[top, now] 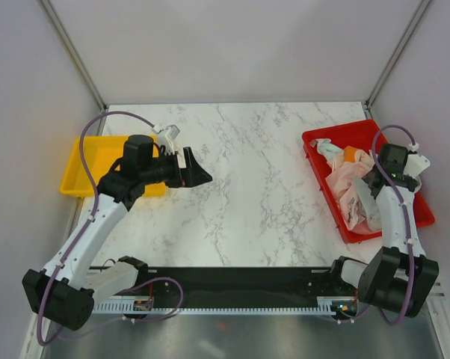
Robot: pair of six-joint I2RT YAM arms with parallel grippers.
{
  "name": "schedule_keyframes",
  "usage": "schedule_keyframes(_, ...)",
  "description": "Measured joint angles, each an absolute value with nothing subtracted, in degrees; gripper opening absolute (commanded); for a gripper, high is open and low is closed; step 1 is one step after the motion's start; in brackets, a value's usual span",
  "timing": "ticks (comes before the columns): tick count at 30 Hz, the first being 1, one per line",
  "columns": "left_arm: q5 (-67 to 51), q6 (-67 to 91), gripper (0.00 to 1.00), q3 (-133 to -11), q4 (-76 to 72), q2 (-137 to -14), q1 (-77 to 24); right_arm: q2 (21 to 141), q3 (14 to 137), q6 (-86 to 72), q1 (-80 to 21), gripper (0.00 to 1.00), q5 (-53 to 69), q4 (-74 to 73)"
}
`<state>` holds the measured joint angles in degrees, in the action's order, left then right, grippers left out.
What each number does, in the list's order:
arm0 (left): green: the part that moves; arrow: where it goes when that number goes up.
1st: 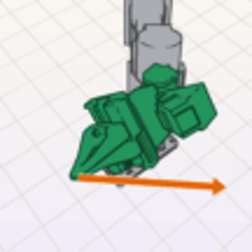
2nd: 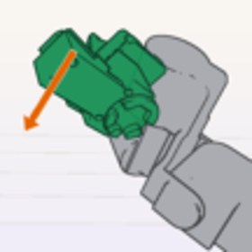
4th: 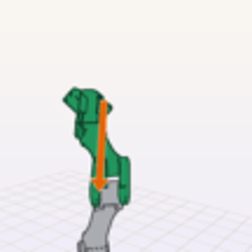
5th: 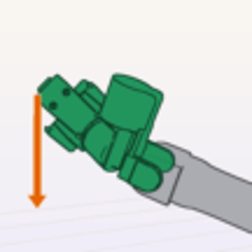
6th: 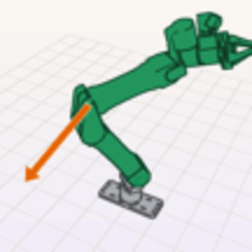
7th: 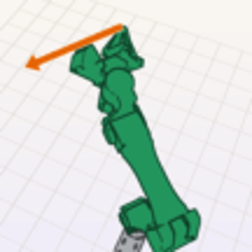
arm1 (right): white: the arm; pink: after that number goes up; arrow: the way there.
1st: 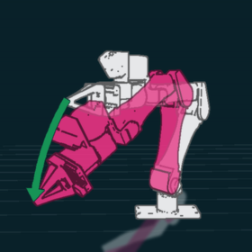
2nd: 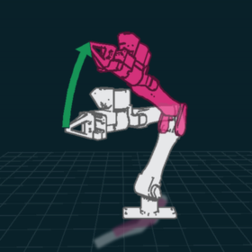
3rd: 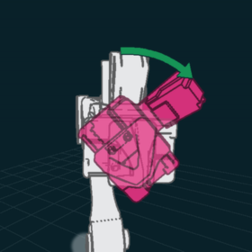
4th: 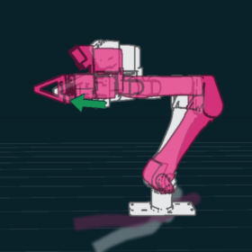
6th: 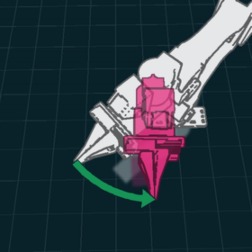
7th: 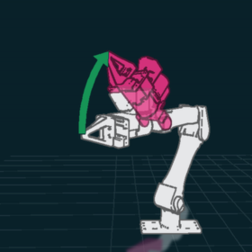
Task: Fold and stack the towels
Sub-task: Grab crumpled towel
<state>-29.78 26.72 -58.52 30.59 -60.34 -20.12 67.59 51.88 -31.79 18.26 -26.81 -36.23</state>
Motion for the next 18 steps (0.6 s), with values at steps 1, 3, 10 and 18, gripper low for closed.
schedule_keyframes(1, -29.8, 26.7, 0.98, -58.5, 30.6, -60.6, -20.1, 67.1, 51.5, -31.9, 19.1, 0.7, -26.4, -35.5)
schedule_keyframes(3, -30.1, 26.7, 0.98, -58.5, 30.7, -61.5, -20.1, 67.1, 50.9, -31.8, 20.6, 0.69, -25.2, -34.0)
schedule_keyframes(10, -30.1, 26.7, 0.97, -58.5, 30.9, -62.4, -20.1, 68.4, 47.9, -31.3, 24.3, 0.29, -20.3, -31.5)
schedule_keyframes(18, -30.1, 26.7, 0.98, -58.5, 31.0, -62.1, -20.1, 63.6, 50.0, -30.7, 24.7, 0.0, -17.2, -34.5)
